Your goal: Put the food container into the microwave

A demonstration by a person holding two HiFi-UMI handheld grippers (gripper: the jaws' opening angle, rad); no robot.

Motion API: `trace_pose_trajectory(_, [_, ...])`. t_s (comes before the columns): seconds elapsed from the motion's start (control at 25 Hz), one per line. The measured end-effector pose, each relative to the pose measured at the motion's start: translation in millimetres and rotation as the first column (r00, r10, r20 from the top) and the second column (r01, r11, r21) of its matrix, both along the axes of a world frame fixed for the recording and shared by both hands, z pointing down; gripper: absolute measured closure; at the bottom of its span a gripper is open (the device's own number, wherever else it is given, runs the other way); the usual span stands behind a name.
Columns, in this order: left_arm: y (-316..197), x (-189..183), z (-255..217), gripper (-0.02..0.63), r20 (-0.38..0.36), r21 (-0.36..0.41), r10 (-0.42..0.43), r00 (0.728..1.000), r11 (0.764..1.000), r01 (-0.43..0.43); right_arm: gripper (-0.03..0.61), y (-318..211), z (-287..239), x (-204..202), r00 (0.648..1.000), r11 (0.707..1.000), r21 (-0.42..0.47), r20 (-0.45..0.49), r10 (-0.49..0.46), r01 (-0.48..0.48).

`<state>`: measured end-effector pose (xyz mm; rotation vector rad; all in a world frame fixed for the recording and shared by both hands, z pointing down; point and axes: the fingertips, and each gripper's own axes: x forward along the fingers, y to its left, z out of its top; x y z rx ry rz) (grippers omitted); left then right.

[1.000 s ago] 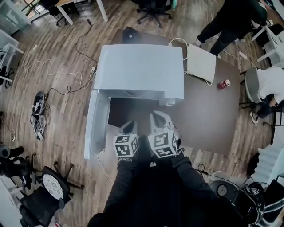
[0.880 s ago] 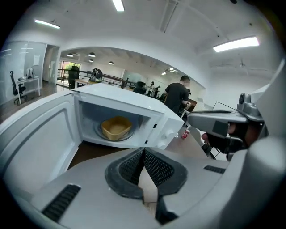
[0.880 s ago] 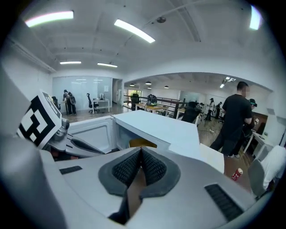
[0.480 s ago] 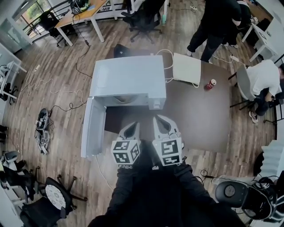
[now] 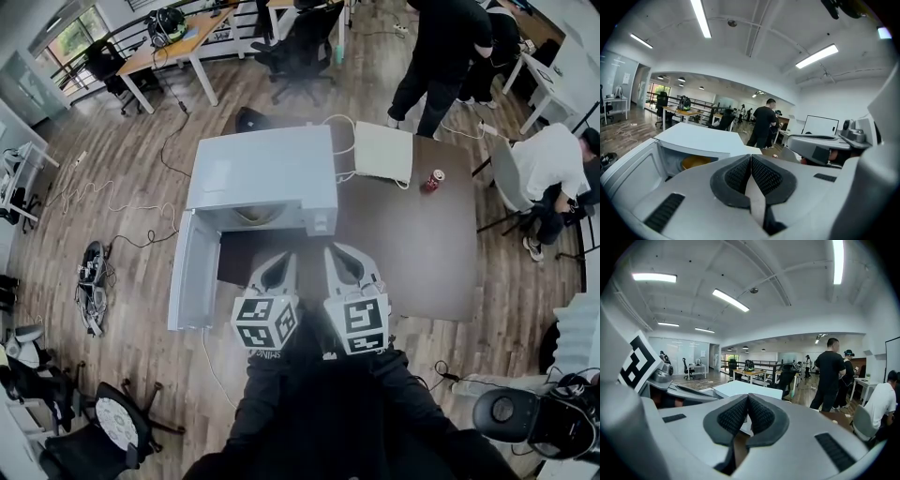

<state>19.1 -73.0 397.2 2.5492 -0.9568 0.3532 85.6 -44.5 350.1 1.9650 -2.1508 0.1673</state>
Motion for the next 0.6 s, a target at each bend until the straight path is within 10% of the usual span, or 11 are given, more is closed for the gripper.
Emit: trace_pose_trajectory(0.6, [17, 6, -9, 0.58, -0.002, 0.041, 0.002, 1.0, 0.999, -0.002, 0.554, 20, -8, 6, 1.0, 0.999, 0.035, 0.0, 0.004, -0.004])
